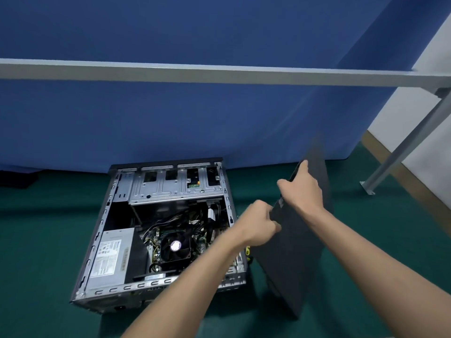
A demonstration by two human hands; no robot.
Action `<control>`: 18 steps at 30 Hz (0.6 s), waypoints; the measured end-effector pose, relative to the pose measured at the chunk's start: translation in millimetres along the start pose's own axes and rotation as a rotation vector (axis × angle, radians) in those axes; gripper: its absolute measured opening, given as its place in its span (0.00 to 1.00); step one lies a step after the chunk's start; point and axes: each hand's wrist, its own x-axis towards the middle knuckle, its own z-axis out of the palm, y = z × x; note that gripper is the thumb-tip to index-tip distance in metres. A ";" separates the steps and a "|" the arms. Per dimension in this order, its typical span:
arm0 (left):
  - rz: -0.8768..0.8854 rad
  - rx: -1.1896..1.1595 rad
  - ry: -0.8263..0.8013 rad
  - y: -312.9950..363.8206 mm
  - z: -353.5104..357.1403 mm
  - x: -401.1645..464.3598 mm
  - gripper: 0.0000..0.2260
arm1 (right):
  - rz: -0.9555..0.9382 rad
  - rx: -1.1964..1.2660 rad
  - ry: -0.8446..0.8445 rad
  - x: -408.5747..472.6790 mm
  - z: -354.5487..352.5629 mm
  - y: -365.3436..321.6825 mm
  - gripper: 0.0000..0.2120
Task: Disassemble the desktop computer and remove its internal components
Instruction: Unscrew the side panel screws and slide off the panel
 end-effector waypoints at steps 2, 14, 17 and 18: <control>-0.070 -0.094 -0.002 -3.4 21.3 13.7 0.08 | -0.057 -0.039 -0.026 14.4 7.3 13.1 0.36; -0.308 -0.398 0.060 -39.6 26.5 59.3 0.13 | -0.261 -0.273 -0.140 55.3 47.5 77.8 0.32; -0.342 0.208 0.327 -61.1 26.6 70.1 0.12 | -0.313 -0.373 -0.202 53.9 56.7 101.3 0.31; -0.309 0.393 0.399 -65.1 30.4 72.8 0.12 | -0.326 -0.414 -0.229 53.0 61.1 108.6 0.31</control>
